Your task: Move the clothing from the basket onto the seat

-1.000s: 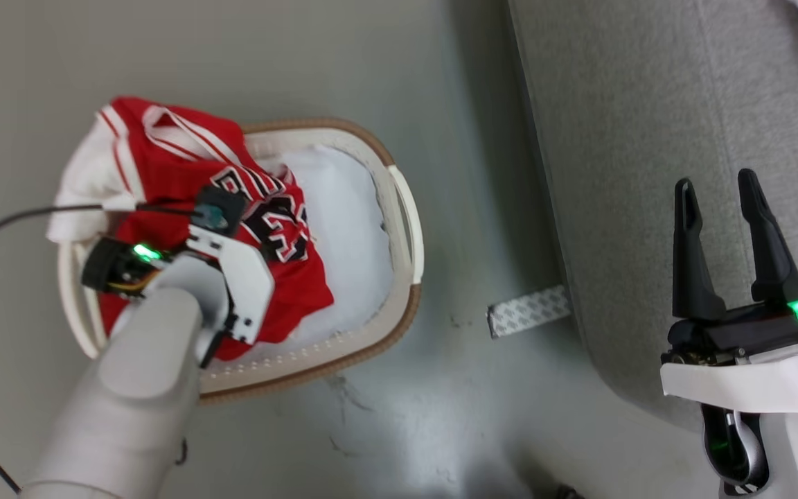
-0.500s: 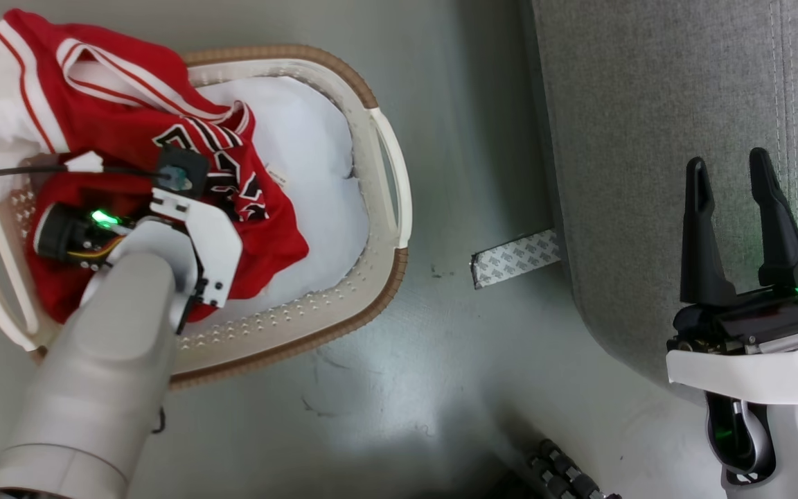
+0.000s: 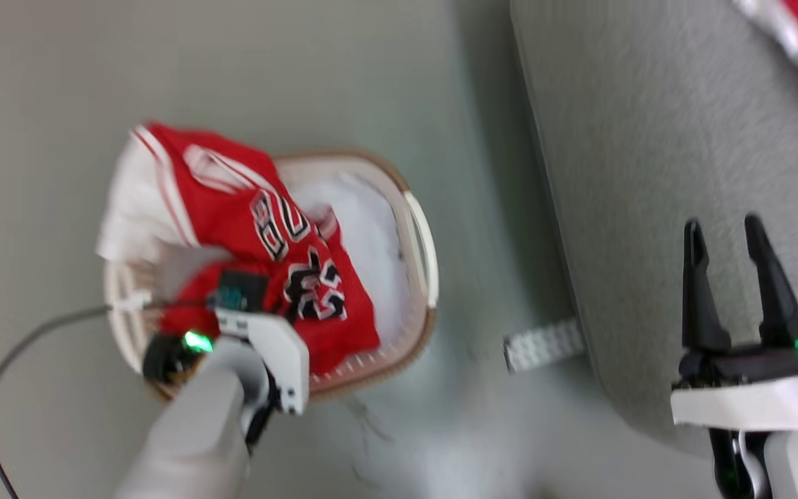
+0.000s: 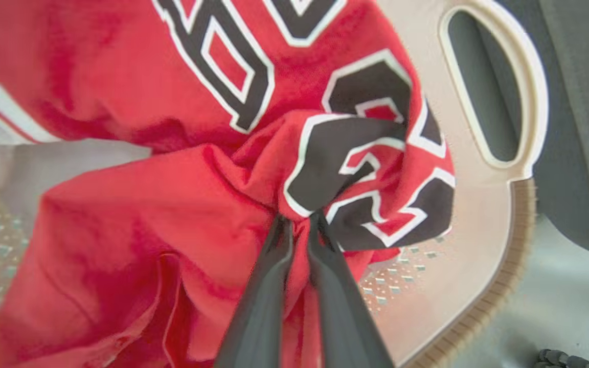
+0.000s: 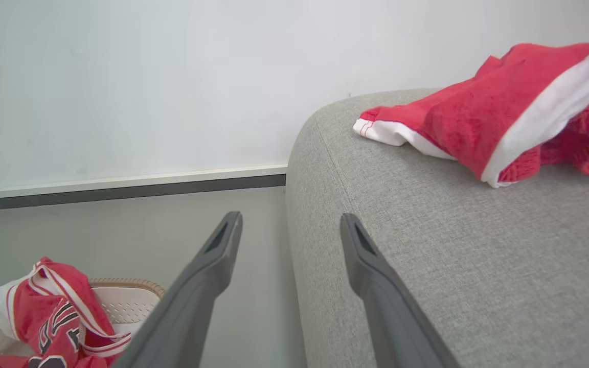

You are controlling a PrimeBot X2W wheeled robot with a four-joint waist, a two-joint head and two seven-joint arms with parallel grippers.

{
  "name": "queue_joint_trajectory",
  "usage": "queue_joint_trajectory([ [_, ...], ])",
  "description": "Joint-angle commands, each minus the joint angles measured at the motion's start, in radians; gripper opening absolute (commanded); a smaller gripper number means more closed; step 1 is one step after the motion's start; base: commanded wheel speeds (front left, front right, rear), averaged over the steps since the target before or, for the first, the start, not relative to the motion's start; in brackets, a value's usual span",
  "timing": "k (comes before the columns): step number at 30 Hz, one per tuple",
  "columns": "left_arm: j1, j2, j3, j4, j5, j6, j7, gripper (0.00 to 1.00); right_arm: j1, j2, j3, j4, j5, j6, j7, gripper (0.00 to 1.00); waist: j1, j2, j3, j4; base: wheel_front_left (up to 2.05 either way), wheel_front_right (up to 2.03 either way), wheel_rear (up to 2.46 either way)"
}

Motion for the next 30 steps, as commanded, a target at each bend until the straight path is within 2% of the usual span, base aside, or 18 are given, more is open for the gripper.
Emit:
queue_joint_trajectory([
  [1,0.029,-0.006,0.003,0.001,-0.02,-0.003,-0.009,0.0,0.027,-0.003,-0.007,0.009,-0.007,-0.002,0.001,1.0,-0.0001,0.0,-0.191,0.091,0.0,0.0,0.0],
  [8,0.149,-0.027,-0.013,-0.072,-0.132,-0.019,-0.049,0.0,0.146,-0.003,-0.03,0.062,-0.053,-0.002,0.001,1.0,-0.0001,0.0,-0.444,0.202,0.0,0.0,0.0],
  [13,0.221,-0.027,-0.069,-0.225,-0.235,-0.02,-0.036,0.0,0.211,-0.003,-0.009,0.082,-0.065,-0.002,0.001,1.0,-0.0001,0.0,-0.564,0.264,0.0,0.0,0.0],
  [23,0.311,-0.025,-0.131,-0.562,-0.3,0.077,0.039,0.0,0.312,-0.003,0.071,0.093,-0.061,-0.002,0.001,1.0,-0.0001,0.0,-0.709,0.337,0.0,0.0,0.0],
  [30,0.362,0.025,-0.146,-0.824,-0.29,0.12,0.131,0.0,0.345,-0.003,0.091,0.078,-0.073,-0.002,0.001,1.0,-0.0001,0.0,-0.773,0.348,0.0,0.0,0.0],
])
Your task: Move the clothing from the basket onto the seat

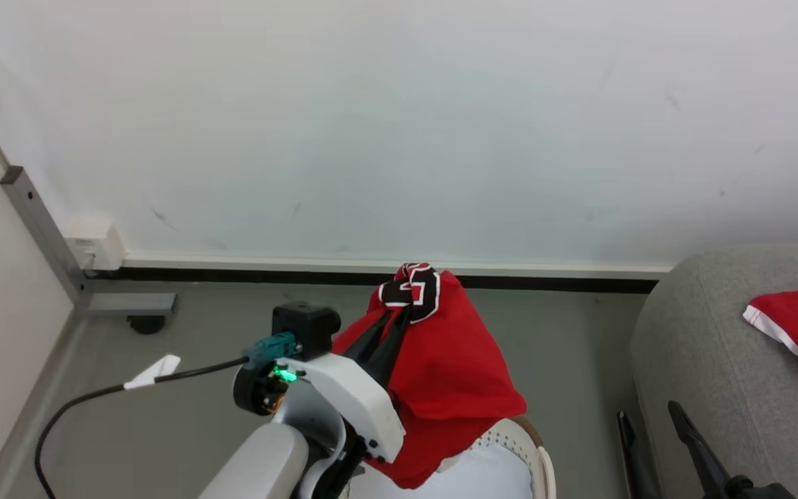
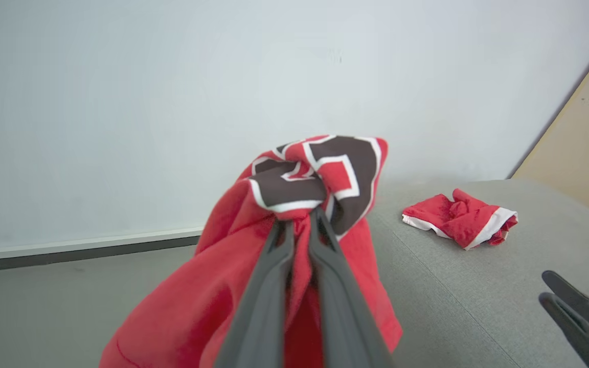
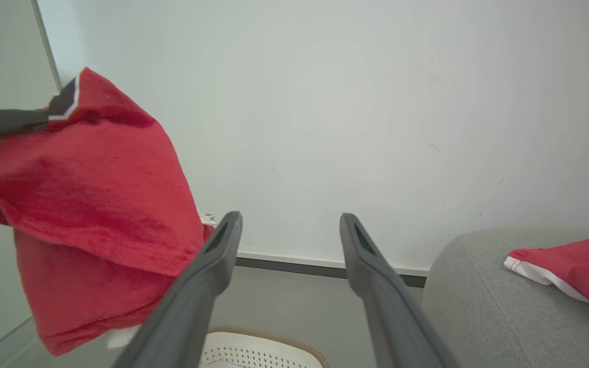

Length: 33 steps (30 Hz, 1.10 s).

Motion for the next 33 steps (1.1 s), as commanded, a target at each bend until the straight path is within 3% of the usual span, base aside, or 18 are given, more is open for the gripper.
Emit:
queue_joint_trajectory([
  [1,0.017,0.012,0.002,-0.042,0.001,0.009,0.013,0.0,0.019,-0.003,0.001,-0.004,-0.009,-0.002,0.001,1.0,0.0004,0.0,-0.028,0.014,0.0,0.0,0.0],
  [9,0.054,0.071,0.001,-0.248,0.004,0.04,0.097,0.0,-0.019,-0.023,0.083,-0.058,-0.006,-0.002,0.001,1.0,0.0004,0.0,-0.04,0.007,0.0,0.0,0.0],
  [12,0.066,0.089,-0.011,-0.284,0.003,0.032,0.119,0.0,-0.056,-0.093,0.182,-0.076,0.053,-0.002,0.001,1.0,0.0004,0.0,-0.037,0.002,0.0,0.0,0.0],
  [20,0.088,0.084,-0.052,-0.326,-0.001,0.022,0.14,0.0,-0.245,-0.362,0.507,-0.081,0.308,-0.002,0.06,1.0,0.0004,0.0,-0.033,0.002,0.0,0.0,0.0],
  [23,0.09,0.071,-0.073,-0.328,-0.004,0.017,0.145,0.0,-0.317,-0.418,0.598,-0.09,0.372,-0.002,0.085,1.0,0.0004,0.0,-0.034,0.007,0.0,0.0,0.0],
  [28,0.086,0.044,-0.102,-0.319,-0.005,0.011,0.144,0.0,-0.41,-0.434,0.709,-0.051,0.408,-0.002,0.084,1.0,0.0004,0.0,-0.036,0.015,0.0,0.0,0.0],
  [33,0.087,0.024,-0.121,-0.314,-0.013,0.012,0.146,0.0,-0.456,-0.386,0.745,0.03,0.389,-0.002,0.059,1.0,0.0004,0.0,-0.04,0.019,0.0,0.0,0.0],
])
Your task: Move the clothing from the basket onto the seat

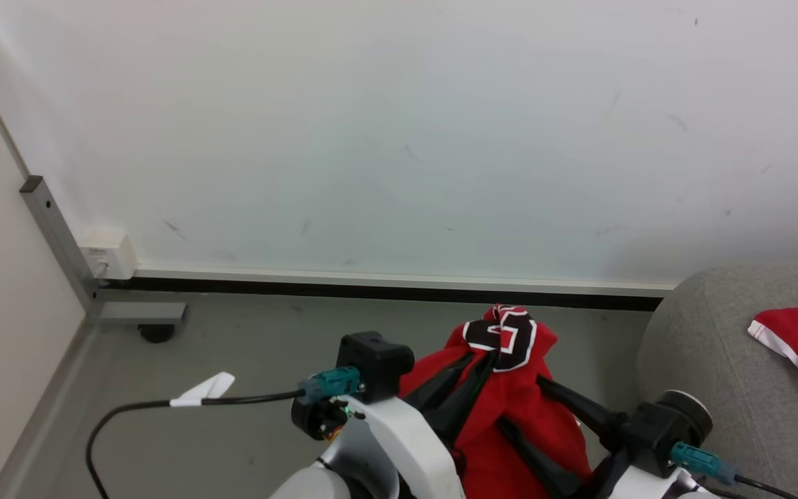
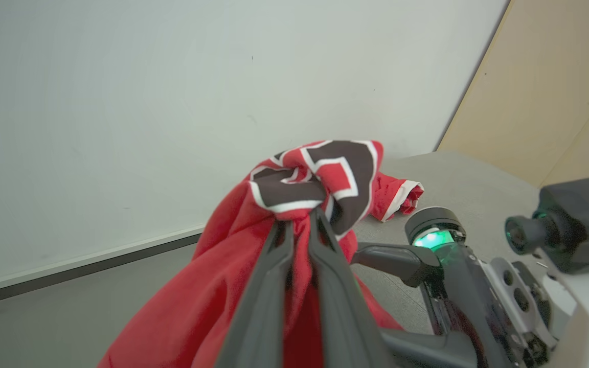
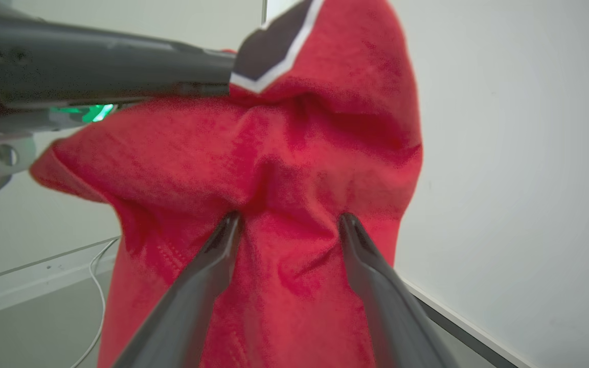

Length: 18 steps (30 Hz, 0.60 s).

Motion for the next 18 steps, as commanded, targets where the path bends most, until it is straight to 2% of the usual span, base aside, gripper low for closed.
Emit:
queue_joint_trajectory([
  [1,0.007,-0.003,-0.001,0.0,-0.011,0.0,0.002,0.0,-0.015,0.009,0.006,0.012,0.001,-0.002,-0.005,1.0,0.0,-0.0001,-0.001,0.001,0.0,0.0,0.0],
  [3,0.012,-0.009,-0.01,-0.002,-0.021,-0.004,0.004,0.0,-0.023,0.042,0.011,0.059,0.006,-0.002,-0.013,1.0,0.0,-0.0001,-0.002,0.002,0.0,0.0,0.0],
  [4,0.015,-0.012,-0.014,-0.003,-0.024,-0.003,0.006,0.0,-0.032,0.058,0.016,0.078,0.005,-0.002,-0.019,0.53,0.0,-0.0001,-0.003,0.004,0.0,0.0,0.0],
  [5,0.018,-0.015,-0.016,-0.004,-0.027,-0.002,0.008,0.0,-0.039,0.073,0.019,0.095,0.005,-0.002,-0.027,0.34,0.0,-0.0001,-0.003,0.005,0.0,0.0,0.0],
  [6,0.019,-0.017,-0.018,-0.004,-0.028,0.001,0.008,0.0,-0.042,0.085,0.02,0.11,0.009,-0.002,-0.034,0.1,0.0,-0.0001,-0.004,0.007,0.0,0.0,0.0],
  [7,0.021,-0.019,-0.019,-0.002,-0.029,0.003,0.008,0.0,-0.042,0.096,0.023,0.123,0.017,-0.002,-0.038,0.0,0.0,-0.0001,-0.004,0.009,0.0,0.0,0.0],
  [14,0.038,-0.006,-0.014,0.013,-0.02,0.02,-0.009,0.0,-0.062,0.112,0.03,0.164,0.03,-0.002,-0.059,0.0,0.0,-0.0001,-0.001,0.015,0.0,0.0,0.0],
  [15,0.038,-0.002,-0.01,0.014,-0.012,0.025,-0.014,0.19,-0.064,0.111,0.026,0.166,0.029,-0.002,-0.06,0.0,0.0,-0.0001,0.001,0.014,0.0,0.0,0.0],
  [17,0.04,0.007,-0.009,0.016,0.0,0.029,-0.027,1.0,-0.063,0.11,0.013,0.168,0.028,-0.002,-0.062,0.0,0.0,-0.0001,0.003,0.013,0.0,0.0,0.0],
  [18,0.043,0.009,-0.007,0.017,0.001,0.03,-0.034,1.0,-0.061,0.11,0.002,0.163,0.026,-0.002,-0.062,0.0,0.0,-0.0001,0.004,0.012,0.0,0.0,0.0],
])
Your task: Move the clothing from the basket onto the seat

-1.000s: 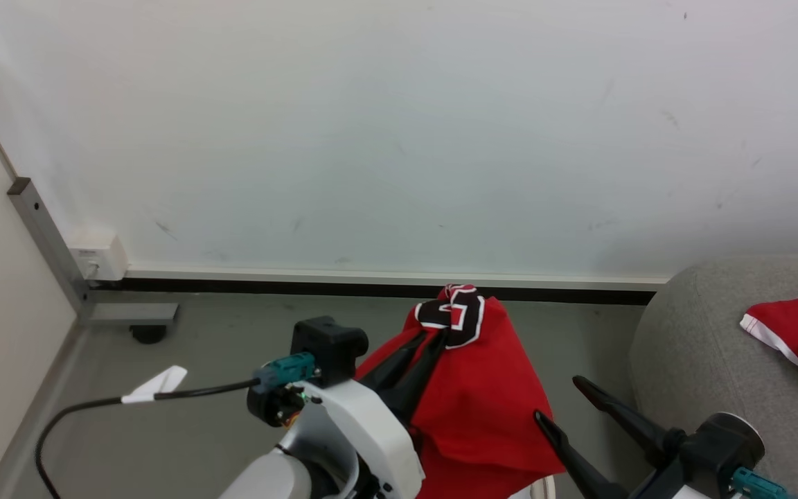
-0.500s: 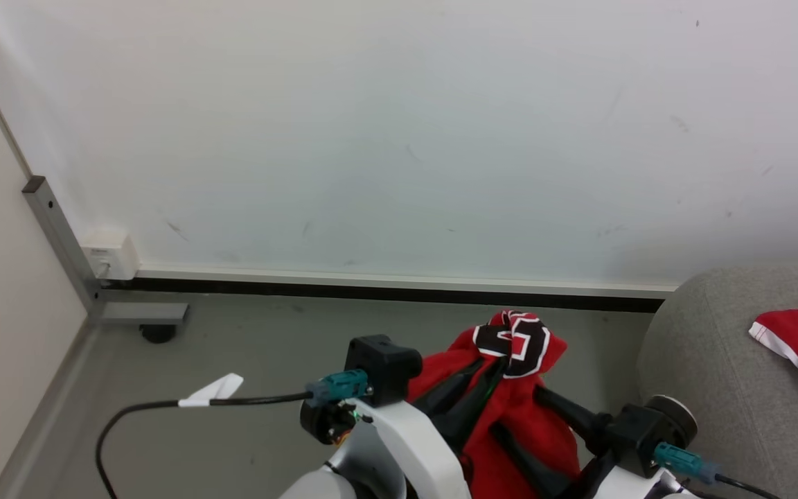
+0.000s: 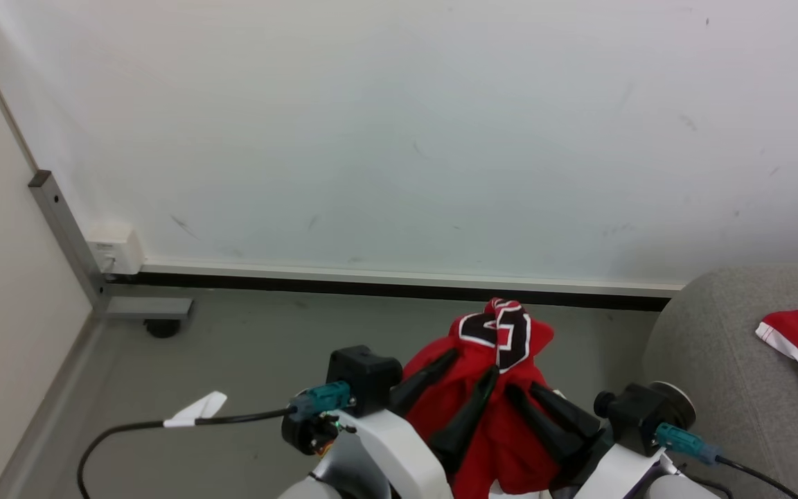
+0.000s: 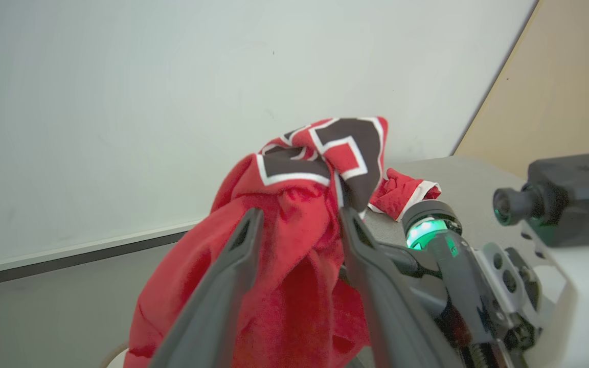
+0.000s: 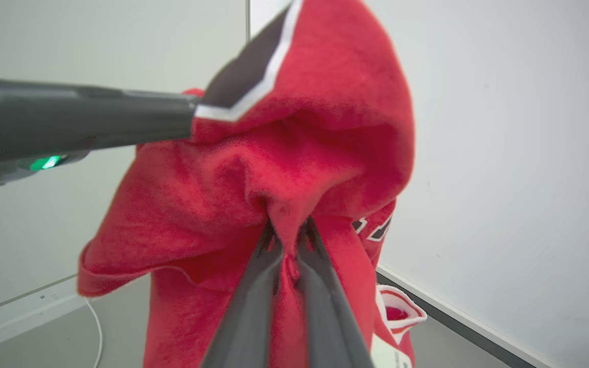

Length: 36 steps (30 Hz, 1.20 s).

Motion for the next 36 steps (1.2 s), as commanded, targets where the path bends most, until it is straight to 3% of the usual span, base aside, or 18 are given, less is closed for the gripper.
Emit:
queue_joint_trajectory([
  [1,0.016,0.011,0.001,0.003,0.016,0.001,-0.007,1.0,-0.006,-0.004,-0.013,-0.006,-0.007,-0.002,-0.008,0.0,0.0,0.0,0.001,-0.002,0.0,0.0,0.0],
  [13,0.065,0.081,-0.025,0.073,0.074,-0.018,-0.102,1.0,0.061,-0.032,-0.154,-0.057,-0.055,-0.002,-0.008,0.0,0.0,0.0,0.004,-0.015,0.0,0.0,0.0],
  [23,0.053,0.081,-0.034,0.101,0.078,-0.029,-0.145,1.0,0.087,-0.044,-0.191,-0.073,-0.073,-0.002,-0.008,0.0,0.0,0.0,0.007,-0.037,0.0,0.0,0.0],
  [36,0.049,0.069,-0.041,0.11,0.061,-0.038,-0.178,1.0,0.105,-0.061,-0.234,-0.098,-0.092,-0.002,-0.007,0.0,0.0,0.0,0.047,-0.182,0.0,0.0,0.0],
])
